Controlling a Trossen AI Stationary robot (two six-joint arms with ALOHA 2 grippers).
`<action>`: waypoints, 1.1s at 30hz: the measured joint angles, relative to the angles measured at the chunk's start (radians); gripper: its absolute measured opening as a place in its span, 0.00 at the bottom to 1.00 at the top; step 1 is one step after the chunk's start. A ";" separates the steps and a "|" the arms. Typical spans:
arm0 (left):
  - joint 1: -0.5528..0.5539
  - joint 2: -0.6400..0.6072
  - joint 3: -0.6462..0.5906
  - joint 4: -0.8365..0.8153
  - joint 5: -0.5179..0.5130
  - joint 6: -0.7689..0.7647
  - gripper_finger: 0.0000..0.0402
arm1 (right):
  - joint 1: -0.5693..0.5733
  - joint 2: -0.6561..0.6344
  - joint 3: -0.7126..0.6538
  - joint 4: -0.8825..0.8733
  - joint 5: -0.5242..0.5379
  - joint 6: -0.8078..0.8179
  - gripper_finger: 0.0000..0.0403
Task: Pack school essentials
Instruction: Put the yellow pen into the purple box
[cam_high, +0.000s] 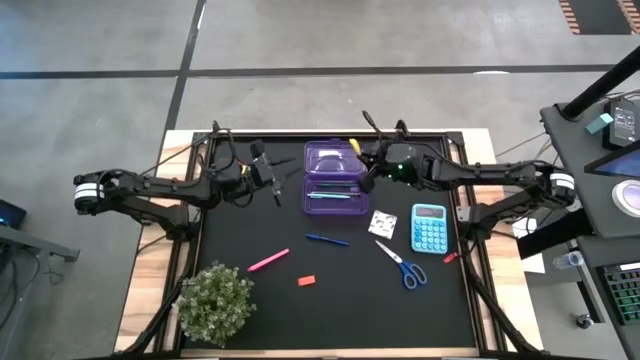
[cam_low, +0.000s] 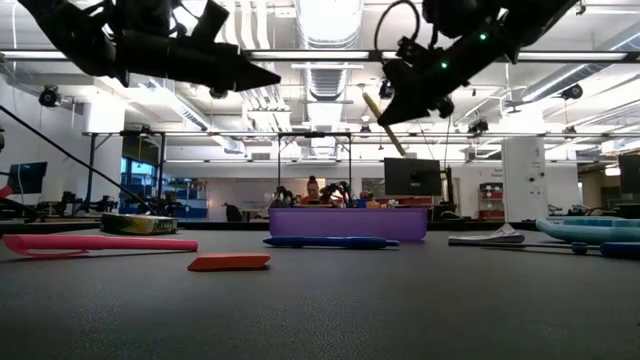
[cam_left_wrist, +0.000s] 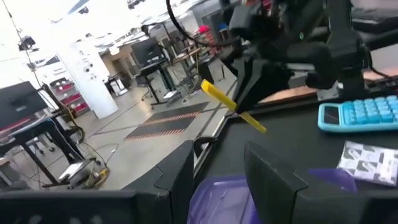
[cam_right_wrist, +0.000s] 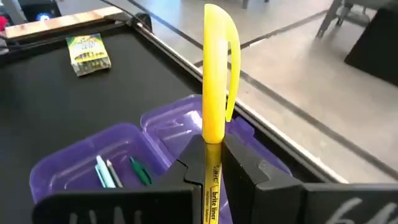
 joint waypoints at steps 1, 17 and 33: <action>0.000 0.004 -0.001 0.000 -0.002 0.004 0.31 | -0.003 0.009 0.010 0.000 -0.017 -0.028 0.06; 0.012 -0.063 0.001 0.184 -0.045 0.141 0.31 | 0.043 0.264 0.500 -0.732 -0.130 0.083 0.06; 0.015 -0.078 -0.001 0.172 -0.049 0.160 0.31 | 0.048 0.569 0.813 -0.962 -0.222 -0.067 0.06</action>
